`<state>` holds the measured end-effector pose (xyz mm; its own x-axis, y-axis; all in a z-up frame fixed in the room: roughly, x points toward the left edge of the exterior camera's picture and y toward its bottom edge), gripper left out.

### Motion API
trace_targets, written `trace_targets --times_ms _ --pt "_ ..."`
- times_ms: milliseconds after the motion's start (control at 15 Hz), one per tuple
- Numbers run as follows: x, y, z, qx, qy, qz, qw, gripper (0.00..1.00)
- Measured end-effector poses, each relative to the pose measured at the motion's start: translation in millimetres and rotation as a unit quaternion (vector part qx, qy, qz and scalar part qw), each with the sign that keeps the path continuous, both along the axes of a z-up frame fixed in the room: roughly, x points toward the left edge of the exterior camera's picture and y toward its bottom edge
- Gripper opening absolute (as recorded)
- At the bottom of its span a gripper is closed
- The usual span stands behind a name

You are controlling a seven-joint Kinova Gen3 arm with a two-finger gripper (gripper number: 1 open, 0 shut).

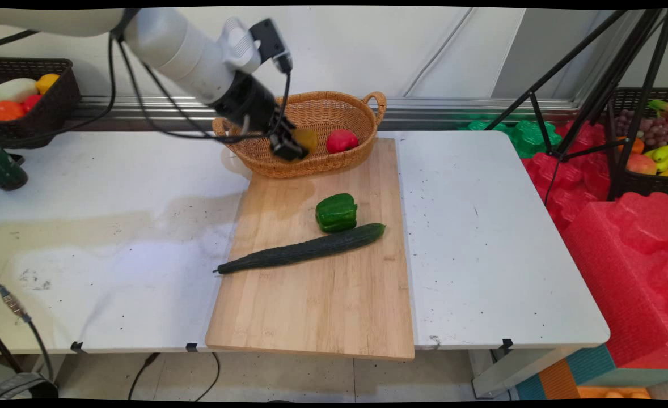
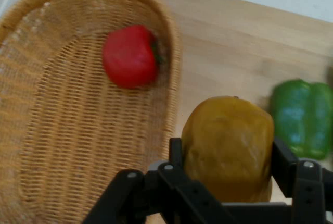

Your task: Place the picked object on the cutting board

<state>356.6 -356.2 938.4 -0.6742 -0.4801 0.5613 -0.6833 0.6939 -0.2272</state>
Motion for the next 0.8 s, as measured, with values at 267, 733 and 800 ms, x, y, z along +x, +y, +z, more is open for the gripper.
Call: trace_targets --times_ms 267,733,800 --pt "-7.7 37.3 -5.7 0.022 0.004 -0.017 0.9996 0.0" --pt "-21.2 44.8 -29.3 0.043 -0.007 -0.015 0.9989 0.0" --pt "-21.4 41.6 -35.5 0.046 -0.011 -0.009 0.9988 0.0"
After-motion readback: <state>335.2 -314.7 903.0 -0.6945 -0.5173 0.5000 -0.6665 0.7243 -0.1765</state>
